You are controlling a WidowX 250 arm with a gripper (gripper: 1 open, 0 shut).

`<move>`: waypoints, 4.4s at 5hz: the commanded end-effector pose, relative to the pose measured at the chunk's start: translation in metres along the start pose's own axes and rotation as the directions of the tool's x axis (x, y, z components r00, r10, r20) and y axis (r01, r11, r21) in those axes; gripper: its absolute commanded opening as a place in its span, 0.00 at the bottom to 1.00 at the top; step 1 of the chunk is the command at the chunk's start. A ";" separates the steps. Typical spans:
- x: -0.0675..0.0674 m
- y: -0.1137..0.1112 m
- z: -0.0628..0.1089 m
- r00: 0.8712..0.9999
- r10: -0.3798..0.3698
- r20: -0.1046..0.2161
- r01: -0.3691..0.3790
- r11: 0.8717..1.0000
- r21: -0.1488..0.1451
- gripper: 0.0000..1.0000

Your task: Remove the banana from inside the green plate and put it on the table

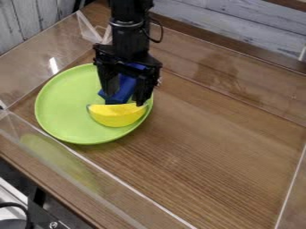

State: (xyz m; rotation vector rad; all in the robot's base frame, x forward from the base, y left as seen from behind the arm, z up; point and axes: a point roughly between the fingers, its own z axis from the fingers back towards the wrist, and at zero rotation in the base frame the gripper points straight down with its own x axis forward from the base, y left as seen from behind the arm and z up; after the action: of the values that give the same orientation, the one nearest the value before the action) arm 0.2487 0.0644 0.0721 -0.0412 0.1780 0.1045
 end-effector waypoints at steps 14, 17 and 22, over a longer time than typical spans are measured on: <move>0.031 -0.108 0.040 0.985 -0.134 0.104 0.131 0.991 0.034 0.00; 0.034 -0.094 0.038 0.987 -0.142 0.079 0.138 0.989 0.052 1.00; 0.036 -0.068 0.031 0.985 -0.171 0.032 0.167 0.981 0.097 1.00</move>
State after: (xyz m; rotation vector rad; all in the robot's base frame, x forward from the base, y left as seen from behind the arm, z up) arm 0.2904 -0.0001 0.0896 0.0362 0.1752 -0.0729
